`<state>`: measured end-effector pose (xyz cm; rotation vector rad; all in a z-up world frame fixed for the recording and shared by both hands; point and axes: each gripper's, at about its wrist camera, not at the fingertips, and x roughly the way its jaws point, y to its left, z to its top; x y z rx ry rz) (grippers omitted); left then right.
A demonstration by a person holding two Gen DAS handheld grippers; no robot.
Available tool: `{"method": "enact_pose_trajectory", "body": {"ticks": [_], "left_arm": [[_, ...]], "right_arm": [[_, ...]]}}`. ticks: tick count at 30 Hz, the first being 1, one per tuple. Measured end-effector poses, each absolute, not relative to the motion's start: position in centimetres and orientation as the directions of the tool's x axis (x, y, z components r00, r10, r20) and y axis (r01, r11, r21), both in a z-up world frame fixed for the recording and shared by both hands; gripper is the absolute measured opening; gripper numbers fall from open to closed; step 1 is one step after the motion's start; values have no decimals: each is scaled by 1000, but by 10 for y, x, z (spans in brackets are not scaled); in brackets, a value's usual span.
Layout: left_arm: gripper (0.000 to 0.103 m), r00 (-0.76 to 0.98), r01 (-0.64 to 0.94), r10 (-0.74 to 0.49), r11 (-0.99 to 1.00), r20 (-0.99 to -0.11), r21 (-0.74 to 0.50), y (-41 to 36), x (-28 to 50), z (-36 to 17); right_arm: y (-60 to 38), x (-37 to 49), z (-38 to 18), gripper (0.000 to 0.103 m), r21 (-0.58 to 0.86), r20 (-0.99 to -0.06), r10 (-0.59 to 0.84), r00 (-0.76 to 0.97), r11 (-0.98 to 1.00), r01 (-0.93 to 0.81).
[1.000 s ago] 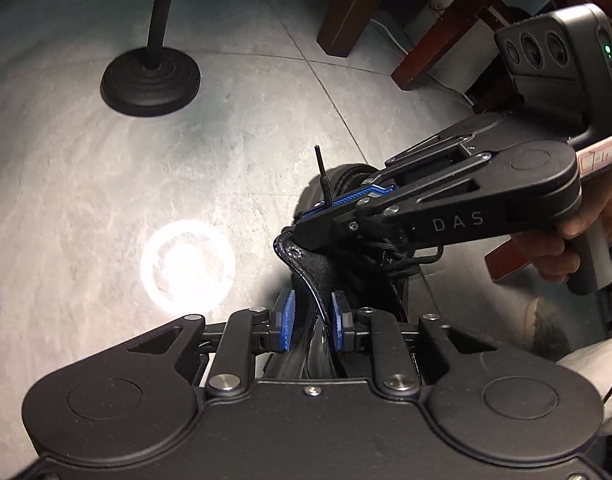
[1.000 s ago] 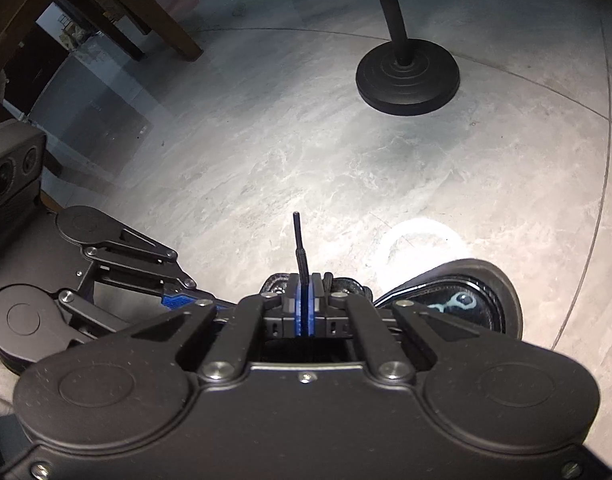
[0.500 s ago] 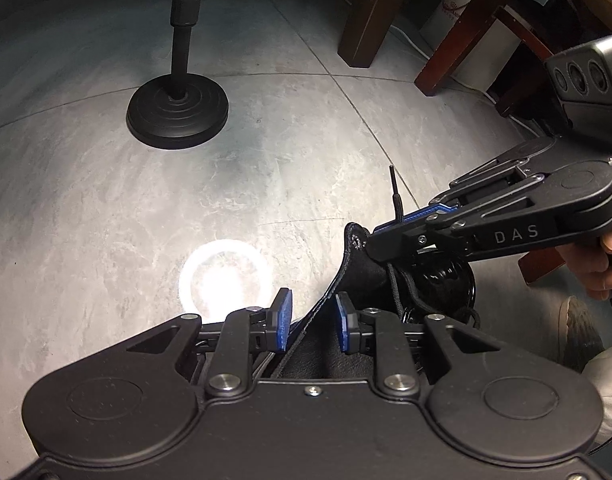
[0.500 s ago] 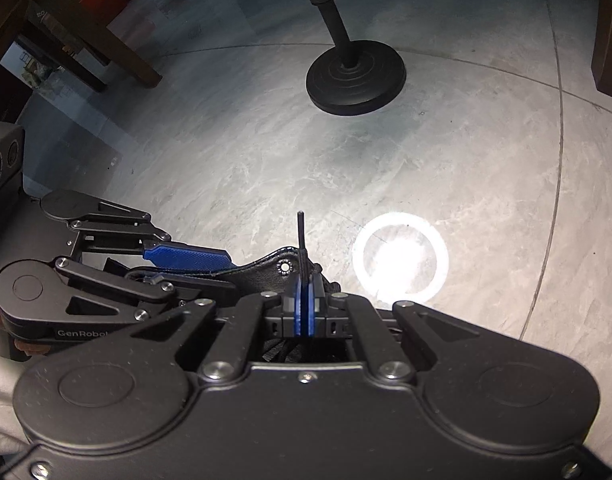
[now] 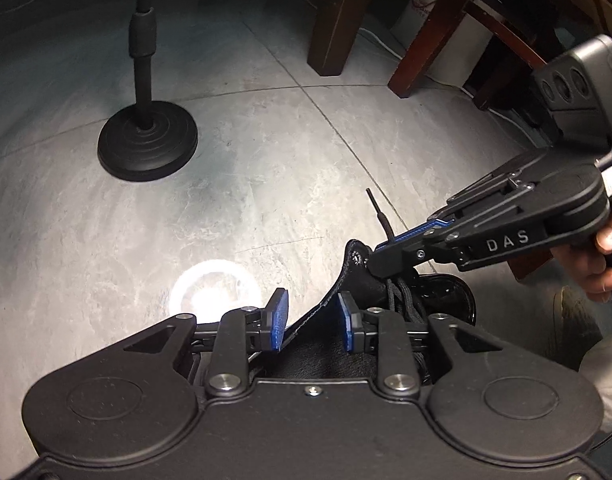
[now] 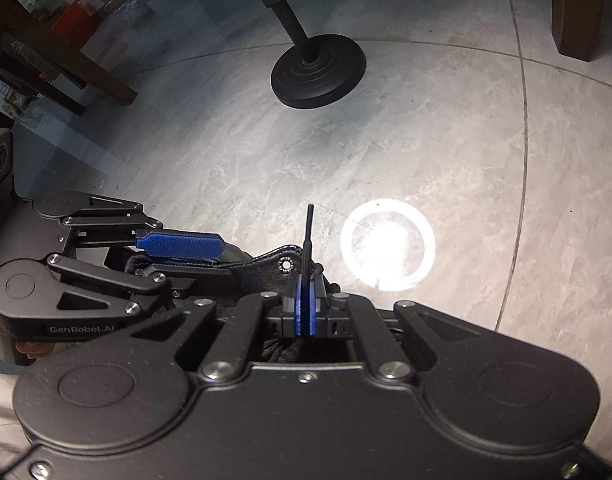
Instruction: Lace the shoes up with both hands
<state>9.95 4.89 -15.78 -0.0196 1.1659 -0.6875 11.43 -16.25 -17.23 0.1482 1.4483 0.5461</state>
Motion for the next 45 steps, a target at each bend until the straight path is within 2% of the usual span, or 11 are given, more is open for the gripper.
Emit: {"method": "enact_pose_trajectory", "body": {"ticks": [5, 8, 18, 32, 38, 45], "left_arm": [[27, 175, 509, -518, 775, -837, -374, 43, 104, -162], [24, 159, 526, -514, 767, -843, -368, 38, 105, -165], [20, 110, 392, -551, 789, -828, -473, 50, 117, -176], [20, 104, 374, -531, 804, -841, -462, 48, 120, -176], [20, 103, 370, -531, 805, -841, -464, 48, 120, -176], [20, 103, 364, -536, 804, -838, -470, 49, 119, -177]], "right_arm": [[-160, 115, -172, 3, 412, -900, 435, 21, 866, -284], [-160, 115, -173, 3, 410, -901, 434, 22, 866, -287], [-158, 115, -173, 4, 410, -901, 434, 22, 866, -286], [-165, 117, -162, 3, 446, -886, 463, 12, 860, -248], [-174, 115, -166, 4, 575, -816, 564, -128, 814, -75], [-182, 114, -194, 4, 662, -673, 700, -239, 714, 226]]}}
